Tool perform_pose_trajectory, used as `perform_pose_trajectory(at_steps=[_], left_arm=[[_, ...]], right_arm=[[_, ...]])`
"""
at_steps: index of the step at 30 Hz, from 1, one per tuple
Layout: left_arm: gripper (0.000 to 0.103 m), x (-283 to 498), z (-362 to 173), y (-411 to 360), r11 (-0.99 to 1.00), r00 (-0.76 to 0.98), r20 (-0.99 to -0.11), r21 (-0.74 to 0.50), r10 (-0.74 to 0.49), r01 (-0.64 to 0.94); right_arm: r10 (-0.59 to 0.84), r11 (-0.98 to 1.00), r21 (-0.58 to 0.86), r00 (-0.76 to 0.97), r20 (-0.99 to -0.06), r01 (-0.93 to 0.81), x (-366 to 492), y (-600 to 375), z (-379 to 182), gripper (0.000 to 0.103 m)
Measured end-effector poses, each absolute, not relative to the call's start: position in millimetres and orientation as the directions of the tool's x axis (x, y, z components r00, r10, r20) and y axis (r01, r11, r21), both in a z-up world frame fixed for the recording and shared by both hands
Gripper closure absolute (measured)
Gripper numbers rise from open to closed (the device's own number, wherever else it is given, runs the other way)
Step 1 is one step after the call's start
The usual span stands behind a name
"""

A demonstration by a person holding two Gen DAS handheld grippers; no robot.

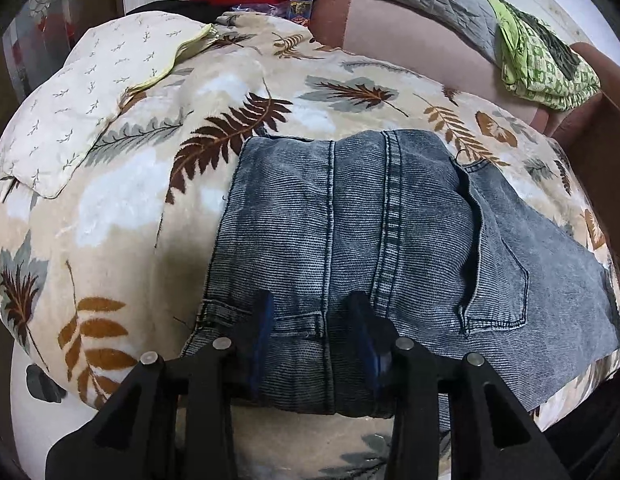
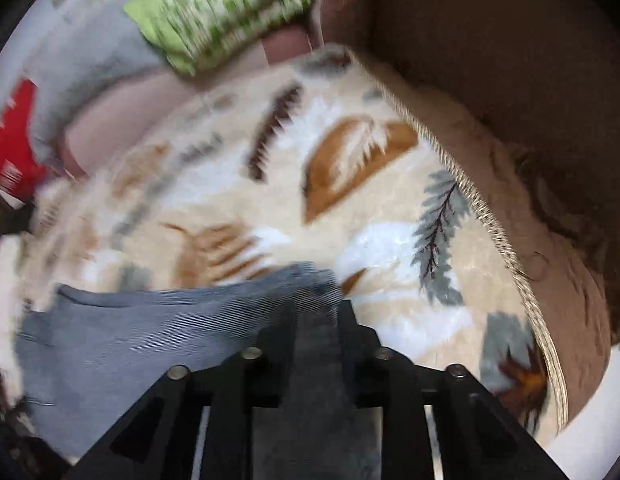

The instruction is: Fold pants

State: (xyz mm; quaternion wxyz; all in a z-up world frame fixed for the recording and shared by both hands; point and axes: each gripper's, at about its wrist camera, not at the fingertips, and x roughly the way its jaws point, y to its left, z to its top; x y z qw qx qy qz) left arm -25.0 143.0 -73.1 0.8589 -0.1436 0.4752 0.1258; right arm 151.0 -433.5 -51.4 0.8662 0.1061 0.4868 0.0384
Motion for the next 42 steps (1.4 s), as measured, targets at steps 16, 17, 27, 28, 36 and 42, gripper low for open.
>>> perform_pose_trajectory(at_steps=[16,17,27,28,36,42], left_arm=[[0.054,-32.0,-15.9,103.9,0.947,0.670,-0.718,-0.049,0.187,-0.317],[0.054,-23.6,-19.4,96.9,0.958,0.665,-0.724,-0.021,0.184,-0.287],[0.034,0.1,-75.5,124.5,0.940,0.561,-0.810,-0.041,0.168,-0.340],[0.034,-0.2,-76.6,125.4,0.939,0.565,-0.809,-0.050,0.162,-0.341],[0.034,-3.5,-76.7,126.9,0.940,0.577,-0.807,-0.089,0.126,-0.330],[0.034,-10.6,-65.4,121.6,0.937,0.621,-0.759,-0.043,0.196,-0.348]], right_arm=[[0.406,0.899,0.269,0.423,-0.811,-0.346,128.6,-272.5,-8.8,0.029],[0.438,0.878,0.286,0.400,-0.805,-0.384,132.0,-254.0,-4.9,0.029],[0.433,0.722,0.258,0.128,-0.892,-0.642,218.2,-34.6,-55.1,0.046],[0.416,0.719,0.249,0.115,-0.902,-0.649,220.4,-28.5,-60.4,0.049],[0.298,0.694,0.120,0.133,-0.945,-0.710,223.9,-4.7,-68.7,0.101],[0.330,0.749,0.121,0.209,-0.921,-0.652,252.7,0.5,-66.1,0.102]])
